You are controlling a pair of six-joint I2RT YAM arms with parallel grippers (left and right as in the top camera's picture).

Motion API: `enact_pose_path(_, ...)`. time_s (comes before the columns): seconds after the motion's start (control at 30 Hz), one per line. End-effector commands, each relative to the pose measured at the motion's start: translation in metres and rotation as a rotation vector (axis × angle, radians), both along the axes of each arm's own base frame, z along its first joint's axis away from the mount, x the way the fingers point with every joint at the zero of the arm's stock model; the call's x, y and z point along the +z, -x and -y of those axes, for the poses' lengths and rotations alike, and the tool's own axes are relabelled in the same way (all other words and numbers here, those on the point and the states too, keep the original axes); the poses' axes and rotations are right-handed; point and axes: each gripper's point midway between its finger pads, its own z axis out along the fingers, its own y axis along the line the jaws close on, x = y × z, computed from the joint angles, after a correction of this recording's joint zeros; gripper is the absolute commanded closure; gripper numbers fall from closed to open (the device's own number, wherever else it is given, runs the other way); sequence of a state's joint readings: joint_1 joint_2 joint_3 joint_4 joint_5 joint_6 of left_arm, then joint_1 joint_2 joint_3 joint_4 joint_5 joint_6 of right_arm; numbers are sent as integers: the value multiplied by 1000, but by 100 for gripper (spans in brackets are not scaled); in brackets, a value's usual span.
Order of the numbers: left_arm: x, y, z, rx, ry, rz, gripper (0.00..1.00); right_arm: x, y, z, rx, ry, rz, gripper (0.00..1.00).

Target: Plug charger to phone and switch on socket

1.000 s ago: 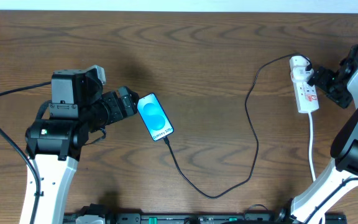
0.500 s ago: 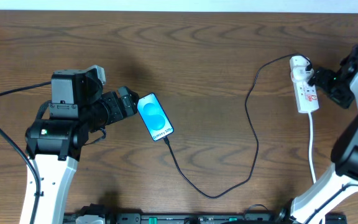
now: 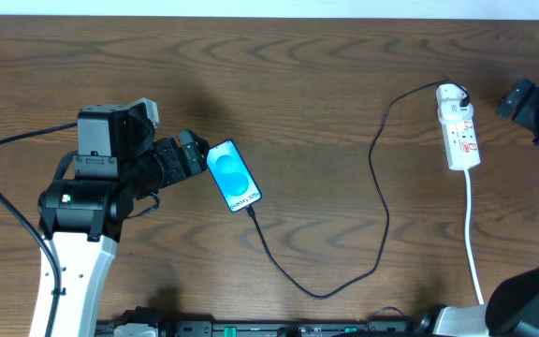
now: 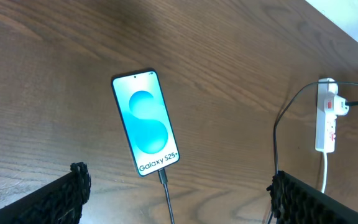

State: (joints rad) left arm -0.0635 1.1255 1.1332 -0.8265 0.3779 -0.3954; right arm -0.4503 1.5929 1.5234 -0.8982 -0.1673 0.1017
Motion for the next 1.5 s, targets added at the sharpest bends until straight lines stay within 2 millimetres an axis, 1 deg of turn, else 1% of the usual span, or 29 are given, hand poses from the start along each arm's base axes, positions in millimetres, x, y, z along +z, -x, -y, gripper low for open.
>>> enact_pose_path(0.0, 9, -2, -2, 5, -6, 27, 6, 30, -4, -45, 254, -1, 99, 1)
enact_pose_path(0.03, 9, -2, -2, 5, -6, 27, 6, 33, -4, -53, 284, 1, 106, 1)
enact_pose_path(0.1, 9, -2, -2, 5, -7, 27, 6, 40, -2, -79, 365, 12, 115, 1)
enact_pose_path(0.23, 9, -2, -2, 5, -7, 27, 6, 42, 5, -115, 465, 33, 90, 1)
enact_pose_path(0.27, 9, -2, -2, 5, -7, 27, 6, 41, 8, -127, 493, 39, 73, 1)
enact_pose_path(0.47, 9, -2, -2, 5, -7, 27, 6, 42, 23, -163, 597, 79, 34, 1)
enact_pose_path(0.63, 9, -2, -2, 5, -7, 27, 6, 53, 47, -184, 669, 98, 31, 1)
enact_pose_path(0.87, 9, -2, -2, 5, -7, 27, 6, 67, 82, -189, 659, 75, 23, 1)
enact_pose_path(0.97, 9, -2, -2, 5, -7, 27, 6, 63, 99, -190, 661, 56, -25, 1)
enact_pose_path(1.07, 9, -2, -2, 5, -6, 27, 6, 54, 114, -190, 662, 32, -95, 1)
enact_pose_path(1.1, 9, -2, -2, 5, -7, 27, 6, 52, 117, -190, 663, 25, -113, 1)
enact_pose_path(1.2, 9, -2, -2, 5, -7, 27, 6, 49, 119, -184, 647, 51, -133, 1)
enact_pose_path(1.37, 9, -2, -2, 5, -7, 27, 6, 44, 132, -185, 651, 26, -186, 1)
enact_pose_path(1.47, 9, -2, -2, 5, -6, 27, 6, 43, 134, -185, 651, 23, -196, 1)
